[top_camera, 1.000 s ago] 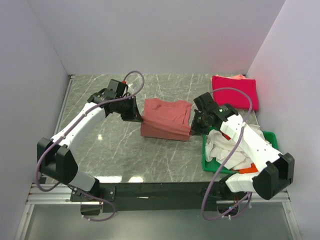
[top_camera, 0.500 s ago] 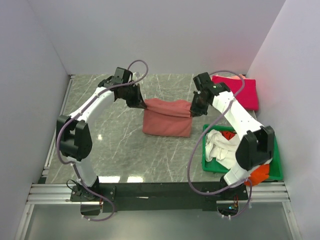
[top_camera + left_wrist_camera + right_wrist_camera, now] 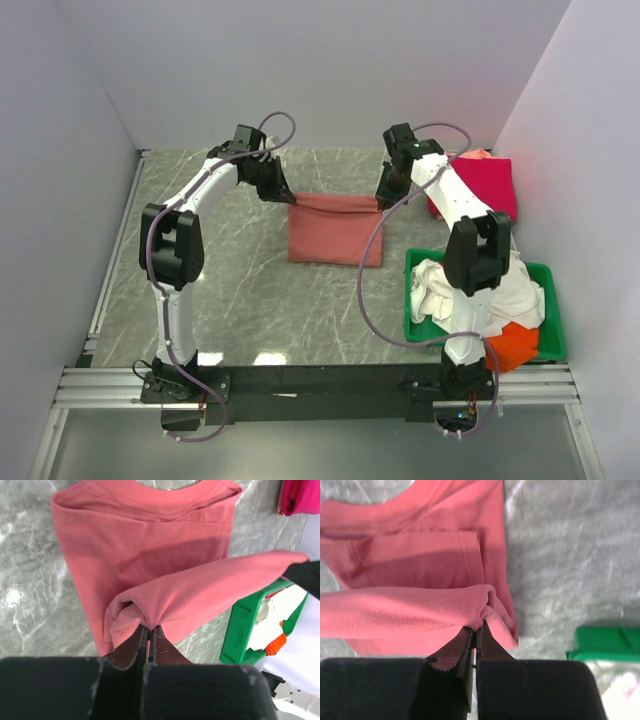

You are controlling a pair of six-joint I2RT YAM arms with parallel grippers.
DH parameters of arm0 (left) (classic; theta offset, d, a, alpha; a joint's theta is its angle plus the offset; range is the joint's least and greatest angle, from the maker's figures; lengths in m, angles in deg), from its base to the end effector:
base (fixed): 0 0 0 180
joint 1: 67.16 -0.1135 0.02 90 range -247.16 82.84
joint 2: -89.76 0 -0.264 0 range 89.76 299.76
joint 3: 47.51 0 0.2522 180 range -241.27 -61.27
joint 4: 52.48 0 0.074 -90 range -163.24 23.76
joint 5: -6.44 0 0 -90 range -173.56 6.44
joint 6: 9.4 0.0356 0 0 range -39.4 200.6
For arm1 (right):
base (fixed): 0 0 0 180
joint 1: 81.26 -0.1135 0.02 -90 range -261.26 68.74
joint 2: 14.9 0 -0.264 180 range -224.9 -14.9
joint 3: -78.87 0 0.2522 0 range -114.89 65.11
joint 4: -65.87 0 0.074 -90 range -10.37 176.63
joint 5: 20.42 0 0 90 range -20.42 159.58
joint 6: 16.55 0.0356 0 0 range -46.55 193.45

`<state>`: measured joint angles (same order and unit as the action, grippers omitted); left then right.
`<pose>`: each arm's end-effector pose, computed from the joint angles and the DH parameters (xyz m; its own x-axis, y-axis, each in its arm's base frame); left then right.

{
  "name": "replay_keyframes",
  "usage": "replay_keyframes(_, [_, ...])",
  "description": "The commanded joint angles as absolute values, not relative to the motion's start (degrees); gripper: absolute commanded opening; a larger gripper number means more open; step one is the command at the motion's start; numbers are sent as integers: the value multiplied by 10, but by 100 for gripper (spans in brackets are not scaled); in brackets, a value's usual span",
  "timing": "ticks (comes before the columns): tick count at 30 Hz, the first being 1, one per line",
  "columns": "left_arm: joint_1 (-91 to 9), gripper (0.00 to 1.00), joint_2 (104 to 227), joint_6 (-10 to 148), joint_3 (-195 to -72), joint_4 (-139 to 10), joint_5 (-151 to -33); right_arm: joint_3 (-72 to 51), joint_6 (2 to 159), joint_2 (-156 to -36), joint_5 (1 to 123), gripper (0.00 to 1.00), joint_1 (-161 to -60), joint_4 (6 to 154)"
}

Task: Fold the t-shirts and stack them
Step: Fold the tshirt

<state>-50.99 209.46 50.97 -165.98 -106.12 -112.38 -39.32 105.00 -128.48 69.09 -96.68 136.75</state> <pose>0.4404 -0.1456 0.2514 -0.9351 -0.1799 -0.3053 0.0553 0.7769 -0.6272 0.4059 0.1123 0.2754 -0.8929 0.2965 -0.3388 0.2324 0.9481 0.2172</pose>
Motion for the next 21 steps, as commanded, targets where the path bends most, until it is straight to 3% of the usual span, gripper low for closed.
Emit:
replay_keyframes(1, [-529,0,2103,514,-1693,-1045,-1130,-453,1027,-1320,717,0,-950,1390])
replay_keyframes(20, [-568,0,2191,507,-1728,-1025,-1157,-544,1032,-1443,685,0,-937,1360])
replay_keyframes(21, [-569,0,2197,505,-1735,-1025,-1154,-556,1031,-1456,678,7,-937,1356])
